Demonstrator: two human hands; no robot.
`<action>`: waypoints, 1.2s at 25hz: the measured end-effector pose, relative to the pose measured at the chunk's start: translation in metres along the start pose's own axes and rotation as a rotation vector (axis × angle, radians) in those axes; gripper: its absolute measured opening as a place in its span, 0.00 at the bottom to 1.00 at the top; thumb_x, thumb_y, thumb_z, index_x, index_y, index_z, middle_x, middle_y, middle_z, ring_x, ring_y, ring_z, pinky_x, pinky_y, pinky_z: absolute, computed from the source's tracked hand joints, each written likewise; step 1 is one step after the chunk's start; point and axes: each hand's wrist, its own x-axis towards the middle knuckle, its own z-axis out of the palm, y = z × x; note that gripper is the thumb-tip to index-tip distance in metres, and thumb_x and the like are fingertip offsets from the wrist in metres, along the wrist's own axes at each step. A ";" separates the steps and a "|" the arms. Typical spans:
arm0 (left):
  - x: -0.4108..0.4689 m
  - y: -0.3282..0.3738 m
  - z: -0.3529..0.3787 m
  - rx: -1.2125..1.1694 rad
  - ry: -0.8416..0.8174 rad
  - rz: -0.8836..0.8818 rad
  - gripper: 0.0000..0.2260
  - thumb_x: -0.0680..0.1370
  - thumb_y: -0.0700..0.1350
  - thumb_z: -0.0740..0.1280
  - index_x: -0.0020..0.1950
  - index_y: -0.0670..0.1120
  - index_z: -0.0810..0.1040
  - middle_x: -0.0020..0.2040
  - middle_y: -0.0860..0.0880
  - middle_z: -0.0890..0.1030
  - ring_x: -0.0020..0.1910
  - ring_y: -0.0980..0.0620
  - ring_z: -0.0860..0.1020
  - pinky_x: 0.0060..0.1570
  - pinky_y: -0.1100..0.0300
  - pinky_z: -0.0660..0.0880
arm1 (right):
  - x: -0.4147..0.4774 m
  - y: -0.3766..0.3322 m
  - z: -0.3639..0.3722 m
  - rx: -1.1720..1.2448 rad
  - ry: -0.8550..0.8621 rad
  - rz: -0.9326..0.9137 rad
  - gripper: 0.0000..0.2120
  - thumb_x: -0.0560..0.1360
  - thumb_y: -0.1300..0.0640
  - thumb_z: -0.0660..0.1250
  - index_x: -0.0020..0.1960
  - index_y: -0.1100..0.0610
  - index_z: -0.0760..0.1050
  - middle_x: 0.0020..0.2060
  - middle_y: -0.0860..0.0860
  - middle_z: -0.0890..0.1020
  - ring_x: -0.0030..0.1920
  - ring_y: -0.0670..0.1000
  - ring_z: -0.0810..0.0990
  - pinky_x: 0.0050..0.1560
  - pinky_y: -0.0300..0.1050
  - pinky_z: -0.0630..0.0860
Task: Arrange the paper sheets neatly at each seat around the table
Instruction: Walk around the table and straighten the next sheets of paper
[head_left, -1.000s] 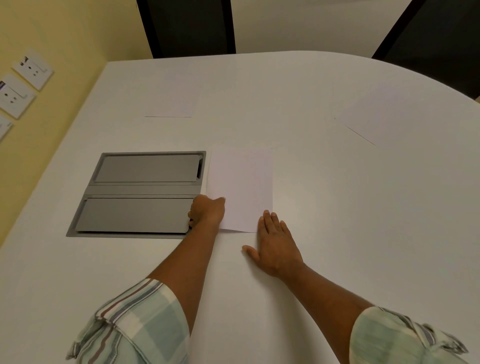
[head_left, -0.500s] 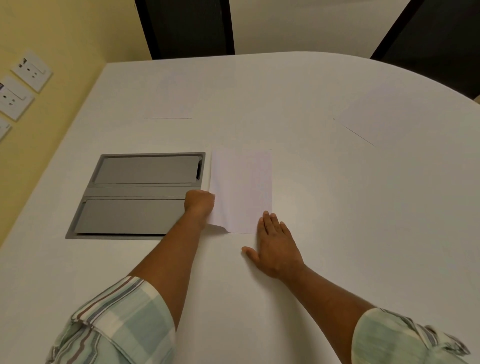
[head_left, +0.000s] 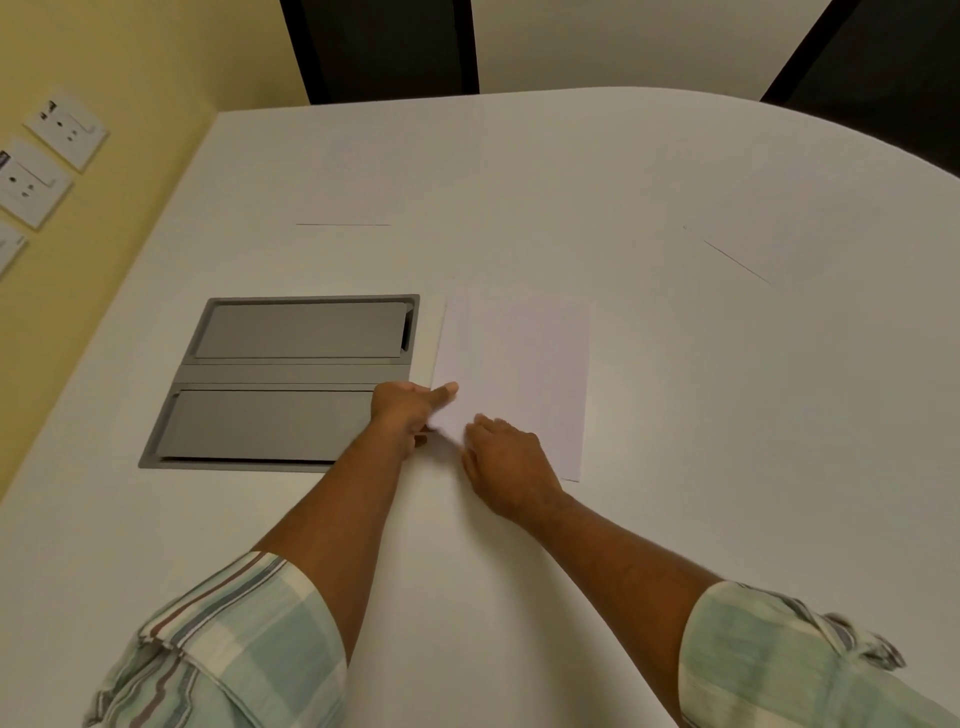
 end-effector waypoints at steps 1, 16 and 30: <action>0.002 -0.002 0.000 -0.017 0.009 -0.003 0.15 0.73 0.50 0.81 0.47 0.41 0.81 0.43 0.43 0.87 0.34 0.45 0.87 0.37 0.55 0.77 | 0.000 0.000 0.000 -0.019 0.013 0.010 0.09 0.84 0.55 0.59 0.56 0.57 0.77 0.50 0.54 0.82 0.50 0.58 0.81 0.51 0.55 0.78; 0.005 -0.008 -0.007 -0.067 0.020 0.004 0.04 0.79 0.39 0.74 0.44 0.43 0.82 0.43 0.43 0.86 0.38 0.45 0.85 0.31 0.56 0.81 | -0.011 0.021 0.006 -0.008 0.039 -0.033 0.28 0.80 0.54 0.69 0.78 0.56 0.66 0.73 0.57 0.76 0.74 0.60 0.72 0.77 0.59 0.63; 0.014 -0.008 -0.012 0.281 0.201 0.237 0.05 0.80 0.41 0.71 0.45 0.43 0.83 0.46 0.46 0.84 0.50 0.43 0.84 0.45 0.57 0.76 | -0.024 0.040 -0.003 -0.059 0.425 -0.130 0.11 0.75 0.61 0.76 0.57 0.54 0.84 0.58 0.53 0.87 0.58 0.59 0.85 0.67 0.62 0.74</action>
